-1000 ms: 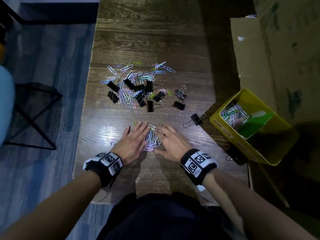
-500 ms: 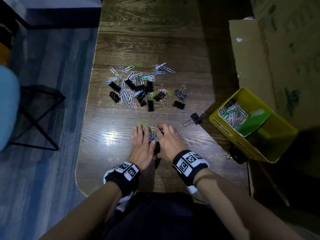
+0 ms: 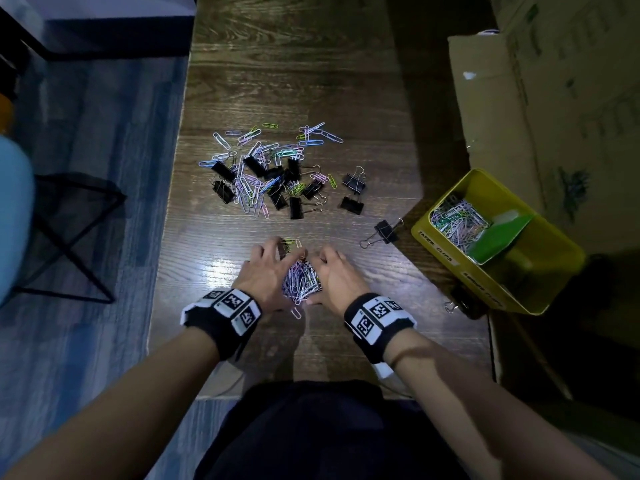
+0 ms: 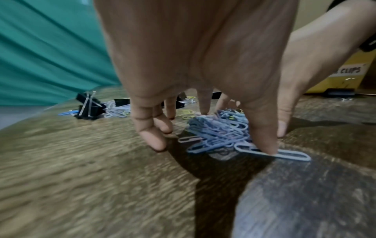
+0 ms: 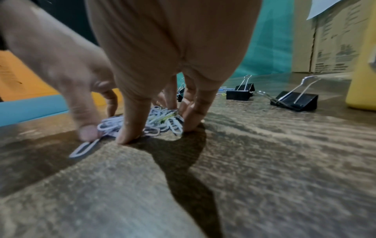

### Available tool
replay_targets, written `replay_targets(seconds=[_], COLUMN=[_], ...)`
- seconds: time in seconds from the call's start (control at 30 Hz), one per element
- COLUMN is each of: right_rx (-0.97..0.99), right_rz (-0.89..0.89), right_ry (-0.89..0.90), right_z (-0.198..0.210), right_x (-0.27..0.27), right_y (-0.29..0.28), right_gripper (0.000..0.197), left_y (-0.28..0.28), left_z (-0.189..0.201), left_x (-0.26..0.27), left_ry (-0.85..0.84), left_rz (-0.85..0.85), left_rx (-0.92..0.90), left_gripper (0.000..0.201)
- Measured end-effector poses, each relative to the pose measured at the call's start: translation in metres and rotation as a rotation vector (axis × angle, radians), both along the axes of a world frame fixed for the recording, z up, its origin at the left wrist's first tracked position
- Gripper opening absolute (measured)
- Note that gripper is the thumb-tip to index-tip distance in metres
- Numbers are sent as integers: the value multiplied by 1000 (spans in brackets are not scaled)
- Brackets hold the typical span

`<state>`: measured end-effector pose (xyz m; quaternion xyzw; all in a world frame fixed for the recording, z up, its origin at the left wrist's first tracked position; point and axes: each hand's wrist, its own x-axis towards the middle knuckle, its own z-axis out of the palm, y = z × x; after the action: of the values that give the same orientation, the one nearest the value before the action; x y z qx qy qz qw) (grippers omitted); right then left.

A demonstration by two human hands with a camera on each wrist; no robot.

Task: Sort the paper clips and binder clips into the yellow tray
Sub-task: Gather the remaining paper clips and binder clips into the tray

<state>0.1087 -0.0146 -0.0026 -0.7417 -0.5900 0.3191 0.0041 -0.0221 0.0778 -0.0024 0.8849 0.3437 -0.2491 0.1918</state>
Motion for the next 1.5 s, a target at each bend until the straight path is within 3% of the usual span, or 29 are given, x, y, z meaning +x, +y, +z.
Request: replay_targets(seconds=[0.13, 0.23, 0.47, 0.63, 0.7, 0.8, 0.87, 1.0, 1.13, 1.33, 1.5], right_rx=[58, 49, -23, 64, 117, 223, 305, 499, 667, 808, 514], right_rz=[-4, -35, -230, -377, -459, -586, -699, -879, -1037, -1230, -1224], right_ry=[24, 20, 156, 266, 326, 410, 474, 553, 606, 510, 185], right_z=[2, -1, 0, 0, 5, 14, 20, 41, 62, 81, 77], right_x=[6, 15, 37, 48, 52, 59, 64, 80, 106, 145, 175], right_y=[-1, -4, -7, -19, -24, -33, -39, -57, -76, -93, -97], right_gripper=[49, 42, 36, 28, 29, 31, 32, 33, 32, 33, 33], left_y=[-5, -6, 3, 10, 16, 23, 25, 27, 13, -21, -44], left_z=[-7, -5, 2, 4, 3, 7, 17, 53, 83, 90, 68], left_x=[8, 10, 10, 8, 4, 4, 11, 44, 105, 203, 242], left_ry=[-195, -252, -355, -423, -451, -582, -679, -798, -910, -874, -743], left_rz=[72, 86, -42, 138, 300, 623, 740, 737, 620, 586, 552], left_rx=[-110, -141, -139, -147, -248, -568, -711, -883, -983, -1011, -809], left_gripper=[70, 54, 34, 27, 22, 22, 24, 27, 26, 23, 19])
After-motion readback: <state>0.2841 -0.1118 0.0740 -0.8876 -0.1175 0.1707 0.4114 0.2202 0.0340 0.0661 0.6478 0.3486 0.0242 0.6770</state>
